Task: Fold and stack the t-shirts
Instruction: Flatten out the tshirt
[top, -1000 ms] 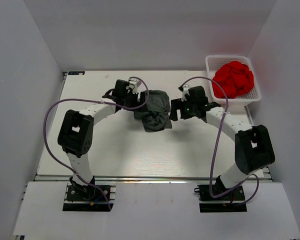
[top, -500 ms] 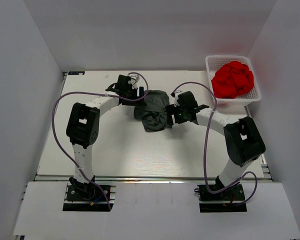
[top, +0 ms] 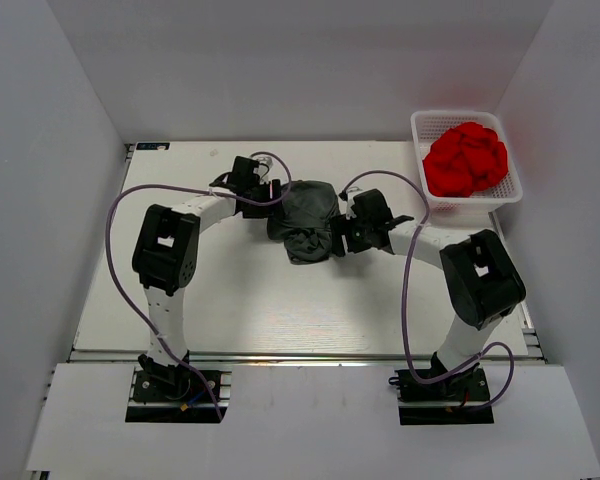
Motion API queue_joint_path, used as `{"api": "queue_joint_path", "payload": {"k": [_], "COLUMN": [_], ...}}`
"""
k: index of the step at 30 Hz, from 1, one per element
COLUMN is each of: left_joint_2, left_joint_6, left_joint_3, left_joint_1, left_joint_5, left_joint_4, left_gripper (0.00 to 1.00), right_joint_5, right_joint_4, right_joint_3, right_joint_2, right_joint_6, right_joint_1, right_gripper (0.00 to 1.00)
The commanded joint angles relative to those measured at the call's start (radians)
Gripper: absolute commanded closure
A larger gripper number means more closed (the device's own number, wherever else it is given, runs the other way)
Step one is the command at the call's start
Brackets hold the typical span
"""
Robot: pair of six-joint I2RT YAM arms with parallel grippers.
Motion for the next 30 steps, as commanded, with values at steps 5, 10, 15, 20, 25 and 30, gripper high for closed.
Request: {"api": "queue_joint_path", "payload": {"k": [5, 10, 15, 20, 25, 30], "left_joint_2": [0.033, 0.053, -0.007, -0.088, -0.148, -0.251], "left_joint_6": [-0.035, -0.035, -0.035, 0.004, 0.029, 0.063], "left_joint_3": [0.049, 0.079, 0.054, 0.029, 0.053, 0.053], "left_joint_1": [0.018, 0.027, 0.027, 0.027, 0.027, 0.027], "left_joint_5": [0.101, 0.133, 0.143, 0.143, 0.077, -0.044], "left_joint_4": [0.088, 0.111, 0.163, 0.179, 0.118, 0.052], "left_gripper": [0.48, 1.00, 1.00, 1.00, 1.00, 1.00], "right_joint_5": [-0.038, -0.047, -0.026, -0.006, 0.192, 0.510], "right_joint_4": [0.062, 0.106, 0.137, 0.146, 0.171, 0.080], "right_joint_3": [-0.027, -0.039, -0.041, -0.027, -0.058, -0.018], "right_joint_2": [0.022, 0.043, 0.063, 0.075, -0.001, -0.125], "right_joint_6": [0.008, 0.018, 0.045, 0.068, 0.155, 0.184], "right_joint_1": [0.014, 0.023, 0.029, 0.031, 0.025, 0.005], "right_gripper": [0.29, 0.32, 0.52, 1.00, 1.00, 1.00]}}
